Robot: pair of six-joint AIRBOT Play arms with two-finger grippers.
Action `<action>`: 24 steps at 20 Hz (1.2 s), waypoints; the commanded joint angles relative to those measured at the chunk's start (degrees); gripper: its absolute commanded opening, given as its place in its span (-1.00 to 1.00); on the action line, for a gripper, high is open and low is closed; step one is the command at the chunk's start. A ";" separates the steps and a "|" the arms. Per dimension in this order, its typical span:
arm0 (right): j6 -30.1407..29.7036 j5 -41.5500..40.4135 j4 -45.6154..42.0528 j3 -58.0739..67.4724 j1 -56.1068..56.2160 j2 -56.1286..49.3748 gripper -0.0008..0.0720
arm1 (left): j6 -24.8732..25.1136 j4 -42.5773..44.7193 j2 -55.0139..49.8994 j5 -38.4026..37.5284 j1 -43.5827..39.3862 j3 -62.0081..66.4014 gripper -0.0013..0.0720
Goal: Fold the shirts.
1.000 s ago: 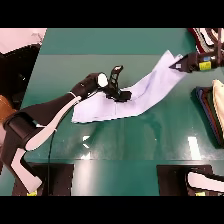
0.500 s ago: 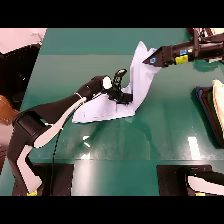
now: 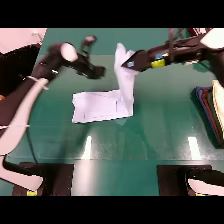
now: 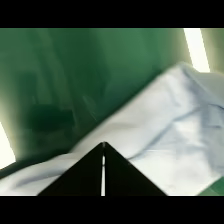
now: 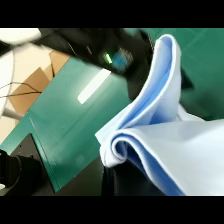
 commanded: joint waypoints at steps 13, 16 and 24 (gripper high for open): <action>1.05 8.07 -12.37 17.66 14.08 -25.70 0.33 | 3.80 4.70 16.35 -10.73 17.03 0.13 -0.90; 2.58 6.62 -15.72 3.45 5.03 -18.05 0.33 | 3.82 4.63 16.35 -11.69 17.03 0.13 -0.90; 4.66 -3.30 -7.04 -26.93 -15.47 -9.11 0.87 | 3.80 1.27 16.33 -9.53 17.03 -0.04 -0.90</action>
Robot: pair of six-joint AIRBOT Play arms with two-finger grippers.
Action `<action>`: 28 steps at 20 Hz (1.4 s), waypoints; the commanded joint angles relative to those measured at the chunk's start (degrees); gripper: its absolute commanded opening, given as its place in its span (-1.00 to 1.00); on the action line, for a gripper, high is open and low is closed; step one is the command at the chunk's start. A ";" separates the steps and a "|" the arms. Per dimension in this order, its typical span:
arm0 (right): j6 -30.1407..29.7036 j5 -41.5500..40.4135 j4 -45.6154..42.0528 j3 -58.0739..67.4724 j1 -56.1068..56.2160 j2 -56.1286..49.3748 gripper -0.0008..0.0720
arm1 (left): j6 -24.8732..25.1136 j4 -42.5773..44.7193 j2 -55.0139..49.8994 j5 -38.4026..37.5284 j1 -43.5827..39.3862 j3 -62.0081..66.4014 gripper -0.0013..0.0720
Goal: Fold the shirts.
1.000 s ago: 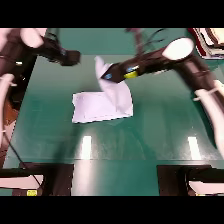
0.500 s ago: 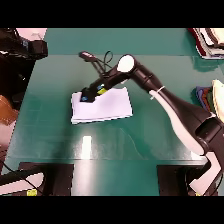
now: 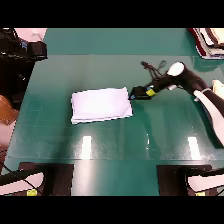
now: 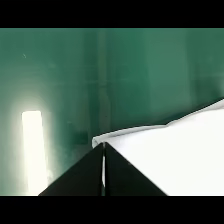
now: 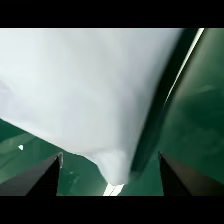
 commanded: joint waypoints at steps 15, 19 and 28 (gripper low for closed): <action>-3.28 -3.17 13.33 14.62 10.80 -17.31 -0.92 | -0.17 -3.72 -0.02 1.36 -1.51 -0.04 -0.91; -0.42 -4.81 6.16 14.86 1.42 -8.87 -0.93 | -0.13 -3.74 -0.02 2.40 -7.80 -0.04 -0.91; 0.83 -1.92 -2.62 14.88 -39.54 7.63 -0.93 | -0.17 -3.78 -0.02 8.83 -19.87 -0.04 -0.90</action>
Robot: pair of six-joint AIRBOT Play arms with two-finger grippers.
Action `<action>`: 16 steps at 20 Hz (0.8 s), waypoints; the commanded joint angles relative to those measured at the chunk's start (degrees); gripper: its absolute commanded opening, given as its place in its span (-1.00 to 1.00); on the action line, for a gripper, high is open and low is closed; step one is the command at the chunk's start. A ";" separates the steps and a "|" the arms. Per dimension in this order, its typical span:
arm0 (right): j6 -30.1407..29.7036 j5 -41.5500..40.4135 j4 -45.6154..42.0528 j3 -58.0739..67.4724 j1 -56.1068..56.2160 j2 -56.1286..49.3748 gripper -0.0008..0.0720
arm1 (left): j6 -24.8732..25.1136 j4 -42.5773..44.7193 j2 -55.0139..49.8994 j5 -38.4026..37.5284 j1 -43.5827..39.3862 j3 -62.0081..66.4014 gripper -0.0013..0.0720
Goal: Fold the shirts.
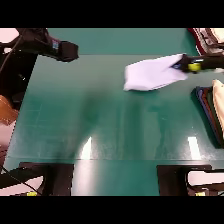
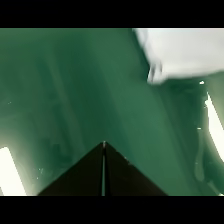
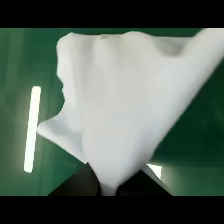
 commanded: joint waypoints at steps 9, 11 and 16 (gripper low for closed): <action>-3.34 -7.50 3.85 0.13 -29.31 4.04 -0.93 | 0.02 -0.44 -0.02 5.70 -6.95 0.00 -0.90; -3.45 -8.44 6.27 2.82 -29.31 3.45 -0.93 | 0.04 -0.44 -0.02 5.70 -6.95 0.00 -0.90; -3.19 -5.01 6.23 17.11 -29.31 2.34 -0.93 | 0.09 -0.39 -0.02 5.53 -6.95 0.00 -0.90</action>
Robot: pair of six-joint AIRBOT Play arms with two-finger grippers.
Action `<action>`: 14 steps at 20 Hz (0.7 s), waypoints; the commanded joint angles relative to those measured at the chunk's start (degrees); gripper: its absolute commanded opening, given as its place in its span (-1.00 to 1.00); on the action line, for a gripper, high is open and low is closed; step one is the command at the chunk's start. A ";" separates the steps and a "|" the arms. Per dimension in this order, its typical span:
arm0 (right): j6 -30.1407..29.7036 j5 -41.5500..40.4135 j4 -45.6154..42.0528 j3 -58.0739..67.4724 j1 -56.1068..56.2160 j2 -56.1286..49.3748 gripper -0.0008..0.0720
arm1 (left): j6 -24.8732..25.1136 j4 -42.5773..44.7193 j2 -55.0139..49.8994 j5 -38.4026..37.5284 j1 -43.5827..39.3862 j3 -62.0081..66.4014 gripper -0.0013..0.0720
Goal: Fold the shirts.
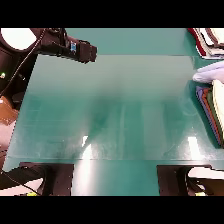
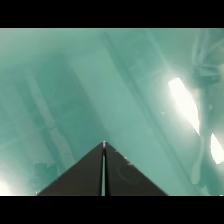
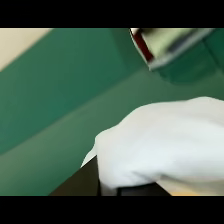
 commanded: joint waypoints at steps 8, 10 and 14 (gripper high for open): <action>1.92 18.93 -6.97 14.38 -6.05 2.25 -0.93 | 0.13 0.20 -0.02 0.09 -0.04 0.00 -0.90; 1.92 20.35 -14.16 9.27 -7.30 5.53 -0.93 | 0.28 0.20 -0.02 0.07 -0.04 0.00 -0.90; 1.92 22.64 -24.79 -4.11 -11.80 12.68 -0.93 | 1.70 0.17 -0.02 0.04 -0.04 0.00 -0.90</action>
